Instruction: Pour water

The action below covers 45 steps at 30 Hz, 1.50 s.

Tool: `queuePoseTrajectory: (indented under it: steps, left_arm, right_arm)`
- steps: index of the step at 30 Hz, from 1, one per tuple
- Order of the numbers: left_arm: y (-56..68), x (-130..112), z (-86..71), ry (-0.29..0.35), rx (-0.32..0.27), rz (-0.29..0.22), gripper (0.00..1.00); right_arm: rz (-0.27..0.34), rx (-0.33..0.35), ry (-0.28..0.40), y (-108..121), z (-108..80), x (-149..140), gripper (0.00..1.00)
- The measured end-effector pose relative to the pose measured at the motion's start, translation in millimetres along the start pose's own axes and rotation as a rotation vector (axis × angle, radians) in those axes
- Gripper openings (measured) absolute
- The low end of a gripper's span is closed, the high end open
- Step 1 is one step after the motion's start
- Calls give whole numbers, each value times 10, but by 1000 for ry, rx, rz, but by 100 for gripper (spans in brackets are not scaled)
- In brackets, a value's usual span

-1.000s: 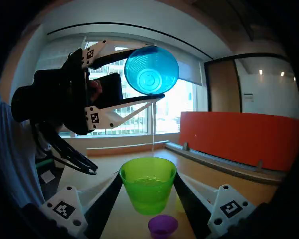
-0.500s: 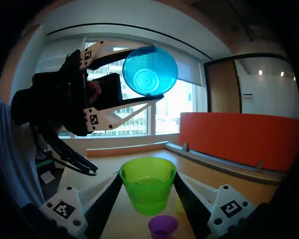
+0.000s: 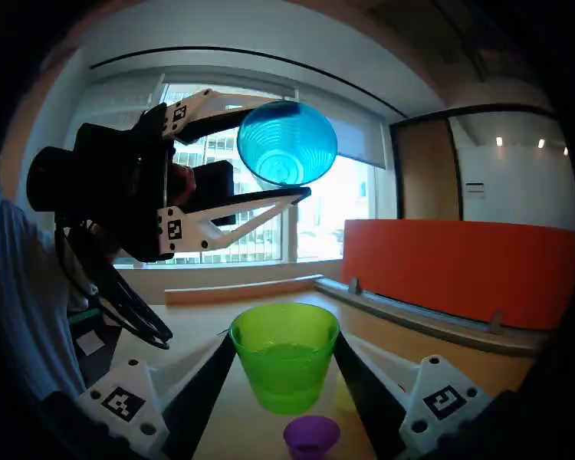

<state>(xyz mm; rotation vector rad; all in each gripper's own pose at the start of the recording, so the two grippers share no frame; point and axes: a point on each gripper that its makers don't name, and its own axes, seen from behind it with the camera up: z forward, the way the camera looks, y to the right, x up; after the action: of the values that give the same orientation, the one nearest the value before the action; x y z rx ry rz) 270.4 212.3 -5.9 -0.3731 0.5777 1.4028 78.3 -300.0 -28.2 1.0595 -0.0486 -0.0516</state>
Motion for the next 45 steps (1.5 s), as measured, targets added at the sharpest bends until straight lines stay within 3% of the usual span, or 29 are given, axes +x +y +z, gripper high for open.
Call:
queuePoseTrajectory:
  steps: [8, 23, 45]
  left_arm:
    - [109, -94, 23, -26, -24, -179, 87]
    - [379, -446, 61, -144, -110, -458, 87]
    - [695, -738, -74, -229, -151, -703, 87]
  right_arm:
    - [2, -5, 4, 7, -25, 16, 90]
    - [6, -6, 9, -33, -70, 22, 90]
    - [-11, -20, -10, -48, -160, 25, 90]
